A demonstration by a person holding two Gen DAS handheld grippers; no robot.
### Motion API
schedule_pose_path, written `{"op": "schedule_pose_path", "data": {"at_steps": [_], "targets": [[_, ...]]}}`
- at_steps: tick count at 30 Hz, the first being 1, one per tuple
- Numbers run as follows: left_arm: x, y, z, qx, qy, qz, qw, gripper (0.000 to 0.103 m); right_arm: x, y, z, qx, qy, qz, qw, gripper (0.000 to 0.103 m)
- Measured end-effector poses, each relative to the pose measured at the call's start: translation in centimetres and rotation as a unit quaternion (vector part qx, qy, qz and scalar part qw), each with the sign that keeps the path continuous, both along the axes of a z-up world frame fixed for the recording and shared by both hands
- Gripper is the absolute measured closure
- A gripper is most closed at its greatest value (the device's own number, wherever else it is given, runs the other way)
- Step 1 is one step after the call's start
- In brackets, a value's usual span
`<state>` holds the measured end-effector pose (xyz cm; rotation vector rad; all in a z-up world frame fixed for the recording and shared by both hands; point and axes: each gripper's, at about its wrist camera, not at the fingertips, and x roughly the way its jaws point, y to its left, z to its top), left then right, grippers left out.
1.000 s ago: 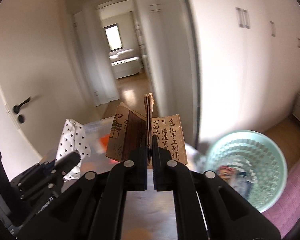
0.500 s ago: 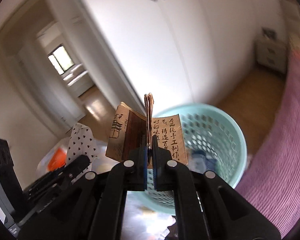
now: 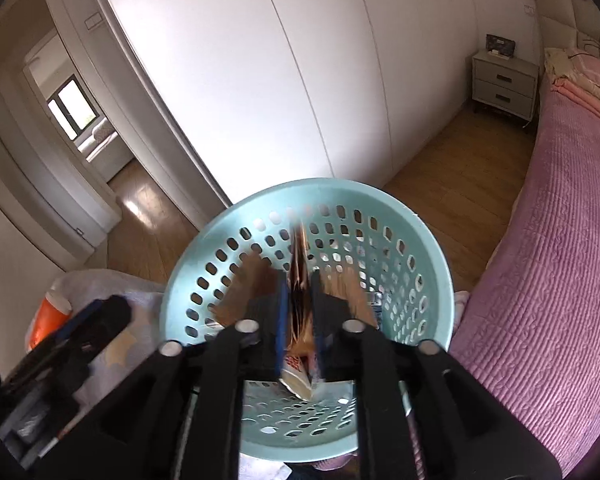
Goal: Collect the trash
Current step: 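Carry paper and booklet over the teal basket and open both tools, then bring both open tools back over the table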
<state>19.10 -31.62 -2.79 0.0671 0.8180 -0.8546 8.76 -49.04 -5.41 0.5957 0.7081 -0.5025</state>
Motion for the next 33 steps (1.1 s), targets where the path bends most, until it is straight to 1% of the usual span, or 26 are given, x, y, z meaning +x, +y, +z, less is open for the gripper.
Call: {"op": "schedule_pose_path", "data": {"at_steps": [1,2,3,8,12,15,17,18,19,20,21,23,27,30,33], "targets": [[0.1,0.7,0.3,-0.008,0.000,0.001,1.0000,0.033,-0.2,-0.2,-0.1,0.000,-0.002,-0.002,1.000,0.070],[0.1,1.2,0.5,-0.015,-0.001,0.003,0.9999,0.032,-0.4,-0.2,0.1,-0.003,-0.005,-0.006,1.000,0.062],[0.1,2.0,0.8,-0.021,-0.003,0.006,0.9998,0.031,-0.6,-0.2,0.4,-0.008,-0.009,-0.009,1.000,0.058],[-0.5,5.3,2.8,-0.042,-0.025,0.021,0.9986,0.029,-1.9,1.5,2.3,-0.018,-0.034,0.009,0.999,0.058],[-0.4,9.1,4.5,-0.081,-0.017,0.039,0.9958,0.029,-2.0,4.2,5.1,-0.063,-0.049,0.025,0.996,0.058],[-0.4,11.8,5.7,-0.098,-0.028,0.057,0.9932,0.029,-1.8,6.9,7.0,-0.079,-0.071,0.055,0.993,0.057],[-0.2,13.8,6.4,-0.099,-0.041,0.070,0.9918,0.029,-1.4,8.2,7.7,-0.088,-0.077,0.069,0.991,0.055],[0.1,15.3,6.8,-0.092,-0.055,0.083,0.9908,0.029,-1.1,8.9,7.9,-0.091,-0.080,0.076,0.990,0.053],[0.3,15.7,6.9,-0.087,-0.062,0.091,0.9900,0.026,-0.7,10.0,8.1,-0.093,-0.083,0.088,0.988,0.052],[0.8,17.2,7.2,-0.082,-0.071,0.105,0.9886,0.025,-0.3,10.9,8.2,-0.094,-0.085,0.098,0.987,0.052],[1.1,18.0,7.3,-0.081,-0.072,0.113,0.9877,0.023,0.2,11.5,8.4,-0.096,-0.087,0.107,0.986,0.052],[2.1,20.2,7.5,-0.076,-0.069,0.138,0.9851,0.022,1.2,13.3,8.2,-0.102,-0.091,0.127,0.982,0.052],[4.2,25.0,6.7,-0.068,-0.058,0.188,0.9780,0.022,3.5,16.9,7.2,-0.114,-0.091,0.165,0.975,0.052],[5.5,27.0,5.9,-0.068,-0.042,0.199,0.9768,0.022,5.4,19.3,5.5,-0.121,-0.082,0.190,0.971,0.052],[7.0,28.1,5.0,-0.063,-0.034,0.194,0.9784,0.022,7.3,21.0,3.6,-0.115,-0.071,0.212,0.968,0.052]]}}
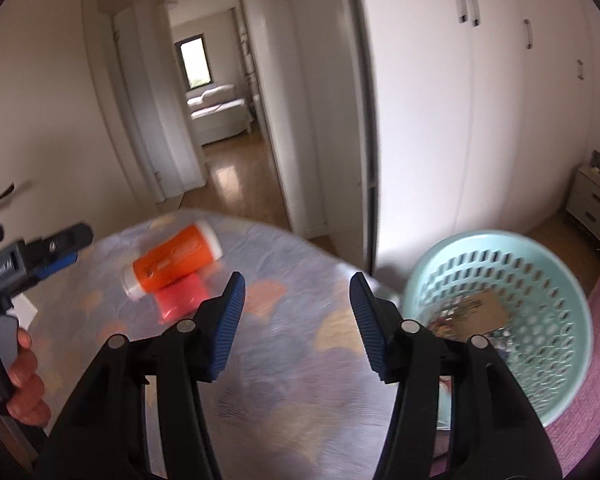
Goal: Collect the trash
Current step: 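Bring both open tools back over the table, then grasp the orange paper cup with the left tool while the right tool grasps the pink packet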
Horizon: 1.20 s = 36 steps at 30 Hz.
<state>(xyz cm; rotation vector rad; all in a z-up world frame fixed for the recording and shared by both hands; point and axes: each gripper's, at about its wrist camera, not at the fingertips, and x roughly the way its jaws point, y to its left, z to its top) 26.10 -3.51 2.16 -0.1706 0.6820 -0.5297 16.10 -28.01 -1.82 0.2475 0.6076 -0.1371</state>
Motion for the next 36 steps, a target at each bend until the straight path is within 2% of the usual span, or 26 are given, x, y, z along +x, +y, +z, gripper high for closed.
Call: {"op": "schedule_pose_path", "data": {"at_steps": [5,8,11,12,17,20,22,23,27,30,33,36], "targets": [[2.6,0.0,-2.2,0.024,0.036,-0.020,0.9989,0.024,2.2,1.6,-2.3,-0.006,0.024,0.015,1.000,0.052],[1.7,0.2,-2.9,0.012,0.044,-0.030,0.9985,0.024,2.8,2.2,-3.4,-0.009,0.039,0.021,0.999,0.052],[1.5,-0.2,-4.4,0.007,0.068,-0.048,0.9965,0.025,2.7,2.4,-3.3,-0.009,0.030,0.023,0.999,0.052],[1.6,-0.6,-4.9,0.010,0.078,-0.048,0.9957,0.030,2.7,2.4,-3.3,-0.009,0.032,0.023,0.999,0.052],[2.3,-1.7,-5.9,0.025,0.071,-0.033,0.9966,0.047,2.7,2.7,-3.3,-0.019,0.030,0.028,0.999,0.052],[2.6,-2.5,-6.2,0.035,0.075,-0.032,0.9961,0.062,2.6,3.1,-3.2,-0.028,0.030,0.028,0.999,0.052],[2.7,-2.9,-6.1,0.031,0.075,-0.032,0.9962,0.079,2.6,3.3,-3.2,-0.033,0.033,0.030,0.998,0.052],[2.9,-3.1,-6.2,0.033,0.075,-0.032,0.9962,0.083,2.7,3.4,-3.2,-0.033,0.034,0.033,0.998,0.052],[2.3,-3.8,-5.8,0.034,0.062,-0.035,0.9969,0.090,3.2,3.7,-3.2,-0.029,0.051,0.056,0.997,0.052],[0.9,-3.2,-4.6,0.049,0.036,-0.029,0.9978,0.095,4.1,4.5,-2.6,-0.006,0.065,0.094,0.993,0.052],[0.0,-1.7,-3.9,0.057,0.033,-0.015,0.9977,0.095,5.7,6.3,-2.2,-0.023,0.086,0.126,0.988,0.052],[-1.0,1.0,-3.5,0.048,0.033,0.005,0.9983,0.095,7.2,8.0,-2.5,-0.041,0.091,0.144,0.984,0.048]]}}
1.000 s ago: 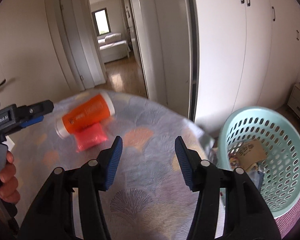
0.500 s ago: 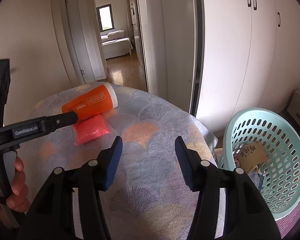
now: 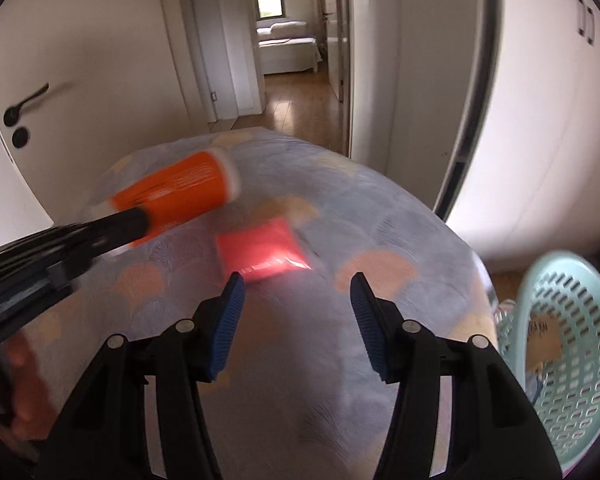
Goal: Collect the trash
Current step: 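Grasp the orange paper cup with the left tool while the right tool grasps the pink packet, then carry cup and packet over the teal basket and open both tools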
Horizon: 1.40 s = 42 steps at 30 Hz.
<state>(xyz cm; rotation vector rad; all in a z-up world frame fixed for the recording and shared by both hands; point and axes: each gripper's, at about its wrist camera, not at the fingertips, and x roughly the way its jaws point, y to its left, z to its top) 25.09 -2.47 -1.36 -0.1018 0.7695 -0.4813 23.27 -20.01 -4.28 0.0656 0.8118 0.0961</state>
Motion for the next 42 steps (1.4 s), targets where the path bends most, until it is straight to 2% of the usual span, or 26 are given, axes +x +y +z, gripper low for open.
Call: {"op": "schedule_pose_path", "data": {"at_steps": [3,6,15,18,20,23,27,32,37,42], "targets": [[-1.4,2.6,0.3,-0.004,-0.009,0.017,0.9998,0.095,1.2,0.7,-0.5,0.017,0.006,0.013,1.000,0.043],[-2.3,4.4,0.3,0.000,-0.011,0.030,0.9995,0.095,2.4,1.7,-1.0,0.012,0.010,0.022,1.000,0.035],[-2.5,5.5,0.0,-0.009,-0.007,0.038,0.9992,0.095,5.5,2.9,-2.8,-0.017,0.051,0.017,0.998,0.034],[-2.8,5.1,-0.1,-0.008,-0.010,0.036,0.9993,0.095,5.3,3.1,-2.6,-0.022,0.046,0.019,0.999,0.042],[-3.1,4.7,0.0,-0.006,-0.018,0.032,0.9993,0.095,4.9,3.0,-2.4,-0.011,0.038,0.028,0.999,0.051],[-3.8,4.5,0.2,-0.006,-0.025,0.024,0.9994,0.095,3.9,2.4,-1.7,-0.007,0.016,0.029,0.999,0.052],[-4.8,3.0,1.4,-0.002,-0.041,0.009,0.9991,0.095,1.8,1.3,0.1,0.008,-0.008,0.015,1.000,0.053],[-5.9,-0.2,3.2,0.003,-0.064,-0.025,0.9976,0.095,-1.9,-2.2,3.0,0.017,-0.047,-0.017,0.999,0.053],[-7.9,-5.4,5.8,0.002,-0.099,-0.077,0.9921,0.095,-5.7,-6.6,6.2,0.006,-0.088,-0.059,0.994,0.053],[-9.4,-11.3,6.7,0.012,-0.117,-0.133,0.9842,0.095,-10.0,-12.3,7.6,0.000,-0.100,-0.121,0.988,0.053]]}}
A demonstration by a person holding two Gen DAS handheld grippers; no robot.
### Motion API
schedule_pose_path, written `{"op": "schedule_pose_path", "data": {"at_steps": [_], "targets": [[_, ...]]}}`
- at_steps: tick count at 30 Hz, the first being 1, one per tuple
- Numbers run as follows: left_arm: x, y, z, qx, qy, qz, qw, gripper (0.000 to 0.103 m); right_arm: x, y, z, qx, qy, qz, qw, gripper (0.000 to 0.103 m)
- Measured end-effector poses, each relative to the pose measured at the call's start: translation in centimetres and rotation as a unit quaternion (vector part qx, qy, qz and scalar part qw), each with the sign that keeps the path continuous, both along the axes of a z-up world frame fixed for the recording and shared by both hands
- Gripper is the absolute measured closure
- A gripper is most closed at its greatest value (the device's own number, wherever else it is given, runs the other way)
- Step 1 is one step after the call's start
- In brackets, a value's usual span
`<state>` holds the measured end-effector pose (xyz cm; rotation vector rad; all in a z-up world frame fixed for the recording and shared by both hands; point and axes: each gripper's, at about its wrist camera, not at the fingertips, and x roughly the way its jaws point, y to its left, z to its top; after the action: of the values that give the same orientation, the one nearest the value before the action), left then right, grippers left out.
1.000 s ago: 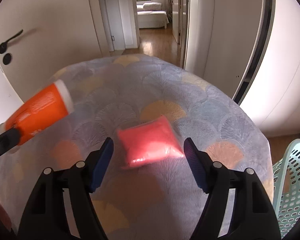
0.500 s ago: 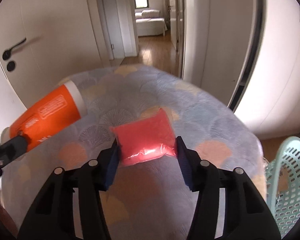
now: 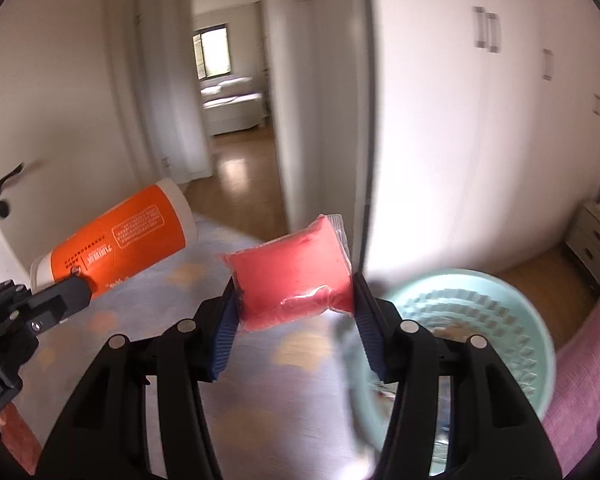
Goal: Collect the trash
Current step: 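Carry cup and packet over the teal basket and open both tools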
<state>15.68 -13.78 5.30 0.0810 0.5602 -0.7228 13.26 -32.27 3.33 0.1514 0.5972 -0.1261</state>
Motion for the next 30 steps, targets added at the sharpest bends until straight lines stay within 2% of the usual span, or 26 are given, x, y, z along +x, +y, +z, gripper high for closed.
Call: {"op": "schedule_pose_path", "data": {"at_steps": [4,6,10,13,17,19,21,22,23,27,30], "targets": [[-0.7,-5.6,-0.4,0.021,0.004,-0.041,0.9989,0.095,-3.0,-5.1,-0.3,-0.011,-0.002,-0.079,0.997,0.053],[-0.9,-8.2,-1.0,0.030,0.010,-0.063,0.9975,0.095,-4.2,-8.3,-1.2,0.008,0.009,-0.125,0.992,0.053],[0.0,-13.0,-2.4,0.028,0.055,-0.107,0.9923,0.095,-5.5,-12.9,-3.1,0.051,0.041,-0.175,0.982,0.053],[1.1,-15.5,-3.6,0.029,0.075,-0.122,0.9893,0.095,-6.7,-15.5,-4.3,0.086,0.048,-0.197,0.975,0.051],[2.4,-18.3,-5.2,0.050,0.088,-0.130,0.9864,0.094,-6.2,-16.8,-5.5,0.090,0.073,-0.211,0.971,0.050],[2.6,-19.4,-6.0,0.066,0.090,-0.129,0.9853,0.092,-5.7,-17.0,-5.9,0.094,0.083,-0.207,0.970,0.046],[2.7,-19.8,-6.6,0.073,0.095,-0.139,0.9830,0.064,-5.3,-17.2,-6.4,0.099,0.090,-0.208,0.969,0.040],[2.7,-19.8,-6.8,0.074,0.096,-0.134,0.9836,0.039,-4.7,-17.0,-6.6,0.102,0.091,-0.208,0.968,0.040],[2.7,-19.7,-6.9,0.075,0.093,-0.127,0.9847,0.033,-4.8,-17.1,-6.7,0.105,0.092,-0.208,0.968,0.040],[2.3,-18.3,-6.8,0.058,0.102,-0.134,0.9840,0.033,-5.9,-16.6,-6.1,0.109,0.088,-0.204,0.969,0.039],[1.8,-16.3,-5.9,0.048,0.086,-0.127,0.9870,0.032,-6.3,-15.6,-5.3,0.100,0.081,-0.199,0.972,0.039]]}}
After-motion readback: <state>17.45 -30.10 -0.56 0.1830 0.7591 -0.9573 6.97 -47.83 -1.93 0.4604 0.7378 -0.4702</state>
